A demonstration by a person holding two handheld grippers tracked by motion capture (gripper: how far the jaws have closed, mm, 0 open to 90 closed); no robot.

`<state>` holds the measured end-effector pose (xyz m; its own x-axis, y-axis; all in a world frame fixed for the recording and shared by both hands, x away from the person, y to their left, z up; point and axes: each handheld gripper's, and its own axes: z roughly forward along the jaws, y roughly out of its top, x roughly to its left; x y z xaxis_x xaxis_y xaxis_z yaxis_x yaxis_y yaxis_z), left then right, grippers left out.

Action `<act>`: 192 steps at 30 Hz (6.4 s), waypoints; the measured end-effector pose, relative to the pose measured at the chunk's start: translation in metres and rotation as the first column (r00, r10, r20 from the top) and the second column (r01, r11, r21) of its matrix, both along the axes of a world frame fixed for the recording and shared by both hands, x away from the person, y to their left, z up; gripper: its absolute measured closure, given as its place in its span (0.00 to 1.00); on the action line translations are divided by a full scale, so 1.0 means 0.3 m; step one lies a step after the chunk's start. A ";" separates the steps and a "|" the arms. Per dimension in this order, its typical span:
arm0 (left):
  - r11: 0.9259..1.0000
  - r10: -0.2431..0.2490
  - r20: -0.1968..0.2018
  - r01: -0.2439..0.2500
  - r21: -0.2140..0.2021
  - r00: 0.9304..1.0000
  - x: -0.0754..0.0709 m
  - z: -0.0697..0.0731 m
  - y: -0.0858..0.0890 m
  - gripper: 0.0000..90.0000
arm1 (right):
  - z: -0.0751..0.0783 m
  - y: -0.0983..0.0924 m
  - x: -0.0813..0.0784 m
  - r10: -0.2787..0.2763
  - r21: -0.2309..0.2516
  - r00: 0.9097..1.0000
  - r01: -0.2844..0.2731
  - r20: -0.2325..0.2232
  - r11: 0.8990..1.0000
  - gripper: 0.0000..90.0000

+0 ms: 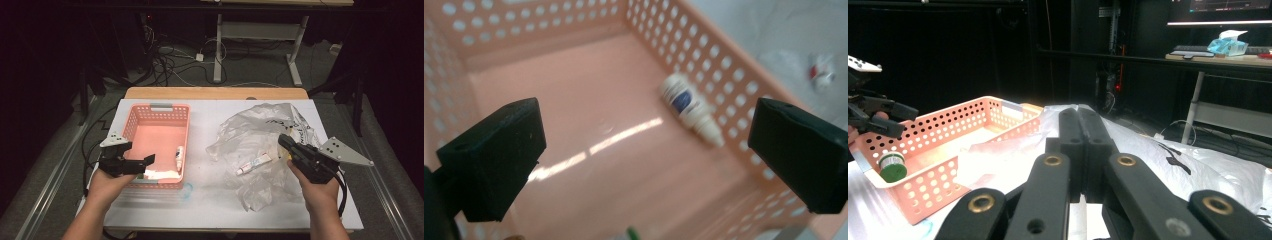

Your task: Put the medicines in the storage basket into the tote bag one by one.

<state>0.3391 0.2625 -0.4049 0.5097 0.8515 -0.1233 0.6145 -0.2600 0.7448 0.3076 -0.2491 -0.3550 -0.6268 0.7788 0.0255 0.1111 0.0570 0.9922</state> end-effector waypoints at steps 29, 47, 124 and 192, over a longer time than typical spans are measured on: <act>0.982 -0.010 -0.381 0.081 0.171 0.925 -0.007 -0.019 0.101 0.93 | -0.003 0.014 -0.011 0.026 -0.014 1.000 -0.026 0.000 1.000 1.00; 0.985 -0.035 -0.317 0.085 0.147 0.948 0.110 0.050 0.043 0.88 | 0.002 0.012 -0.014 0.024 -0.006 1.000 -0.024 0.006 1.000 1.00; 0.986 0.104 -0.242 -0.068 0.154 0.965 0.626 -0.167 -0.173 0.36 | -0.019 0.009 -0.001 0.029 -0.018 1.000 -0.030 -0.009 0.999 1.00; 0.993 -0.107 -0.065 0.110 0.034 0.992 0.000 0.025 -0.153 0.39 | -0.012 0.020 -0.008 0.041 -0.013 0.999 -0.042 -0.011 0.999 1.00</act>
<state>0.3391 0.2167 -0.3974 0.5915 0.7962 -0.1274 0.6264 -0.3543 0.6943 0.3052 -0.2430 -0.3586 -0.6583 0.7524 0.0221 0.1191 0.0751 0.9900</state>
